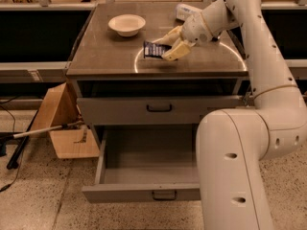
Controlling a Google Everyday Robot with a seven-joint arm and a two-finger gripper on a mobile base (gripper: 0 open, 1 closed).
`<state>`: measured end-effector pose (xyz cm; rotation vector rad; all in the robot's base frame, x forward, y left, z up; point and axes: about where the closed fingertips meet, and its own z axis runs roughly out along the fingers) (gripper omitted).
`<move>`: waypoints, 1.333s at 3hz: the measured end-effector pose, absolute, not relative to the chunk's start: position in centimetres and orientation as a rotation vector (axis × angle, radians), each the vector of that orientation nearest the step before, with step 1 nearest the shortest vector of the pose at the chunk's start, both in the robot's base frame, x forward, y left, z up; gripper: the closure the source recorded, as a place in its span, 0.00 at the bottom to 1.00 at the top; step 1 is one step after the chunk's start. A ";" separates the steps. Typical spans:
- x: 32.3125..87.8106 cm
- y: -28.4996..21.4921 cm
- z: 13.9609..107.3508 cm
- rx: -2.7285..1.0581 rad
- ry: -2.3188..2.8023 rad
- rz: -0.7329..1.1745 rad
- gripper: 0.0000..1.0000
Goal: Place rxbar blueberry into middle drawer
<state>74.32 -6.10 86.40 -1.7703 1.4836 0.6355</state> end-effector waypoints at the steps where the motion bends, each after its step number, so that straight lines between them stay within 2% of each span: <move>1: 73.7 -6.0 87.4 -1.782 1.469 0.629 1.00; 3: 71.5 -8.0 90.3 -1.775 1.493 0.530 1.00; 4: 68.9 -7.9 91.3 -1.761 1.547 0.557 1.00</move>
Offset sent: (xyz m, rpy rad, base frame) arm -0.0720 -0.0055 0.0264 -0.0590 -0.0230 0.0267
